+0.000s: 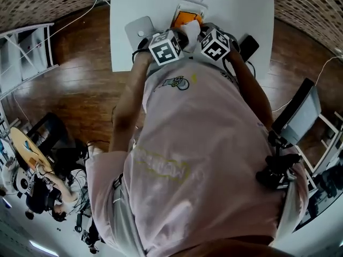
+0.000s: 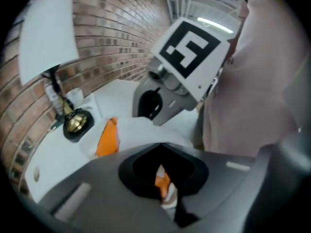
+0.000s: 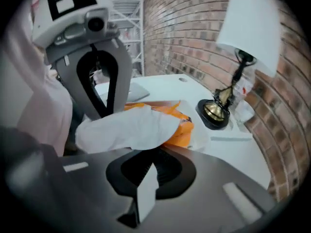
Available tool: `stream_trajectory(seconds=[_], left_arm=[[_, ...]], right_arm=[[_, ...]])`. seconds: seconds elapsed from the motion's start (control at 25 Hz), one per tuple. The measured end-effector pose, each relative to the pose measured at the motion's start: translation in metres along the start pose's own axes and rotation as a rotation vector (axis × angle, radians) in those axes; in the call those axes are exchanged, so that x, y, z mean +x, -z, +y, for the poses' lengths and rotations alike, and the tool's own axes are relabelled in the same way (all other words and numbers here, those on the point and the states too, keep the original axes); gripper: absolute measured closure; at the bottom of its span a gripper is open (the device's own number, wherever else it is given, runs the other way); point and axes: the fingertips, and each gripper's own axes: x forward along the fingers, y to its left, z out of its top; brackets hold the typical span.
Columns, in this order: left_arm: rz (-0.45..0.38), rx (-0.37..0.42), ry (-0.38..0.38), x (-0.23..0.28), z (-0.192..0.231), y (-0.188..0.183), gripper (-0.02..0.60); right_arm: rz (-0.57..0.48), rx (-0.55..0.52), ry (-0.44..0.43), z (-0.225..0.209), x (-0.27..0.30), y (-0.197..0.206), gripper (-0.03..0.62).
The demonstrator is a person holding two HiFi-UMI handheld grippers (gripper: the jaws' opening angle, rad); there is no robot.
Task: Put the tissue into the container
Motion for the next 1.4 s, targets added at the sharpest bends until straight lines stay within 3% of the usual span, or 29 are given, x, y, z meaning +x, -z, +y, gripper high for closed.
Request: stream_trajectory(seconds=[0.08,0.12,0.2,0.32,0.36,0.44,0.48,0.56,0.64,0.72,0.8,0.84,0.92,1.04,1.08,1.16,1.24,1.32,1.4], left_arm=[[-0.002,0.085,0.082,0.004,-0.015,-0.016,0.58],[-0.015,0.106,0.091,0.0,-0.018,-0.022,0.58],[-0.093,0.104,0.054,-0.023,-0.018,-0.04,0.58],[-0.237,0.026,-0.041,-0.053,-0.005,-0.066,0.58],[-0.219,0.015,-0.097,-0.046,0.007,-0.066,0.581],[-0.038,0.064,-0.184,-0.002,0.033,-0.045,0.581],[0.057,0.116,-0.184,0.023,0.042,-0.035,0.581],[0.107,0.207,-0.124,0.039,0.042,-0.041,0.58],[0.034,0.224,-0.082,0.017,0.033,-0.068,0.58],[-0.05,0.185,-0.073,0.0,0.026,-0.085,0.58],[-0.051,0.163,-0.05,0.019,0.019,-0.077,0.58],[-0.049,0.188,-0.043,0.04,0.016,-0.07,0.58],[-0.13,0.272,-0.045,0.065,0.011,-0.071,0.578],[-0.307,0.234,0.049,0.023,-0.007,-0.092,0.578],[-0.332,0.224,0.075,-0.001,-0.013,-0.095,0.579],[-0.248,0.268,0.06,-0.04,-0.014,-0.084,0.578],[-0.055,0.321,-0.005,-0.051,0.003,-0.064,0.578],[0.124,0.344,-0.067,-0.03,0.031,-0.042,0.578],[0.262,0.347,-0.049,0.005,0.052,-0.011,0.578]], right_arm=[[-0.009,-0.079,-0.005,0.0,-0.008,-0.002,0.591],[-0.04,-0.064,-0.001,-0.001,-0.018,-0.003,0.591],[-0.096,0.041,0.005,-0.002,-0.043,0.006,0.591],[-0.11,0.196,0.064,-0.005,-0.072,0.04,0.591],[-0.103,0.221,0.086,-0.004,-0.077,0.05,0.591],[-0.088,0.249,0.111,0.0,-0.08,0.062,0.591],[-0.085,0.266,0.113,0.003,-0.079,0.065,0.591],[-0.1,0.315,0.111,0.011,-0.078,0.066,0.591],[-0.124,0.365,0.128,0.013,-0.083,0.067,0.591],[-0.127,0.398,0.166,0.008,-0.089,0.073,0.591],[-0.124,0.41,0.196,0.002,-0.093,0.081,0.591],[-0.126,0.412,0.206,0.0,-0.094,0.083,0.591],[-0.139,0.415,0.226,-0.002,-0.094,0.083,0.591],[-0.17,0.424,0.239,-0.002,-0.097,0.079,0.591],[-0.17,0.424,0.239,-0.001,-0.098,0.079,0.591],[-0.16,0.42,0.237,-0.002,-0.101,0.082,0.591],[-0.147,0.404,0.227,-0.003,-0.103,0.086,0.591],[-0.145,0.375,0.201,0.0,-0.1,0.085,0.591],[-0.184,0.335,0.147,0.008,-0.094,0.069,0.591]])
